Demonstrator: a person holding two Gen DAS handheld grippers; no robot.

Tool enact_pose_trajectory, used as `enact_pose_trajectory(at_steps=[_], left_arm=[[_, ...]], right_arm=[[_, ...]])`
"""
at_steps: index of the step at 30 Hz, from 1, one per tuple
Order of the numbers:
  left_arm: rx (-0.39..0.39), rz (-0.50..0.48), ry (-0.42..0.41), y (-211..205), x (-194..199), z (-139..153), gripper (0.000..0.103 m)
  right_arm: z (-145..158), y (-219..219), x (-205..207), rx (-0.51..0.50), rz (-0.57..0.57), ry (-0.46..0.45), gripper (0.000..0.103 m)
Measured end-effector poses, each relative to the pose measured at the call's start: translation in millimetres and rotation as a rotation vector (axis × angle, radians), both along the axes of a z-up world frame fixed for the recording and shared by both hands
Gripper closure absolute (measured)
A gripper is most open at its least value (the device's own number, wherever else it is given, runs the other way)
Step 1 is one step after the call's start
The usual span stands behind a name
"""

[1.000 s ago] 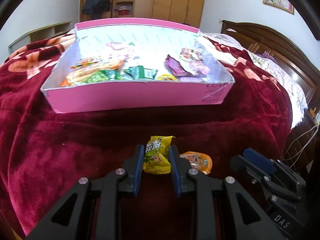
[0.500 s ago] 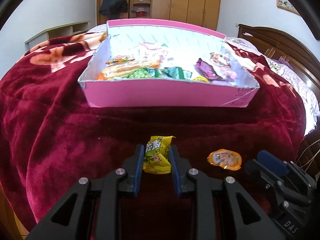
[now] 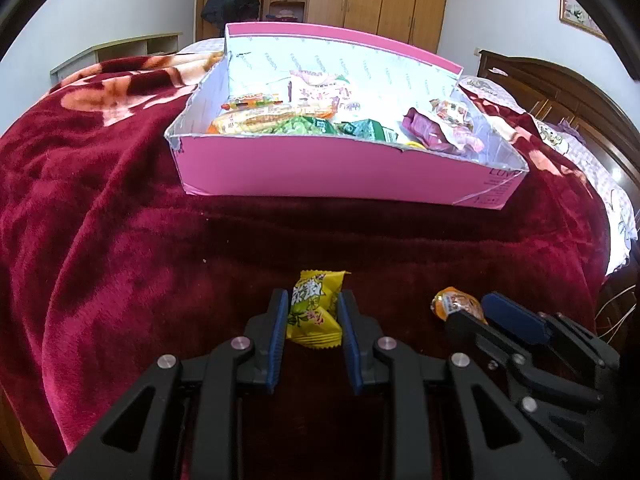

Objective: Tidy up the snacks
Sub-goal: 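Grasp the orange jelly cup on the blanket with the right gripper, then carry the candy packet with the left gripper while the right gripper carries the jelly cup to the box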

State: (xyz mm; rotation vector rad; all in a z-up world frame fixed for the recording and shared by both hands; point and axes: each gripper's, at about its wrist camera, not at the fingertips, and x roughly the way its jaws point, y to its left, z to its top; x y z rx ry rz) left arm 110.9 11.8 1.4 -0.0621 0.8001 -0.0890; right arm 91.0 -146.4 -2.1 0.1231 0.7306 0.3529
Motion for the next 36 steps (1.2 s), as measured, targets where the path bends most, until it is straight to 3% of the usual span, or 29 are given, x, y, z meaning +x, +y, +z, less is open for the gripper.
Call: enact_pose_trajectory(at_steps=[12, 36], left_arm=[[-0.009, -0.001, 0.002, 1.0, -0.3, -1.9, 0.076], [-0.005, -0.005, -0.005, -0.8, -2.2, 0.1, 0.076]], right_arm=[[-9.8, -3.6, 8.5, 0.036, -0.005, 0.027, 0.057], [-0.5, -7.1, -11.2, 0.036, -0.026, -0.025, 0.061]])
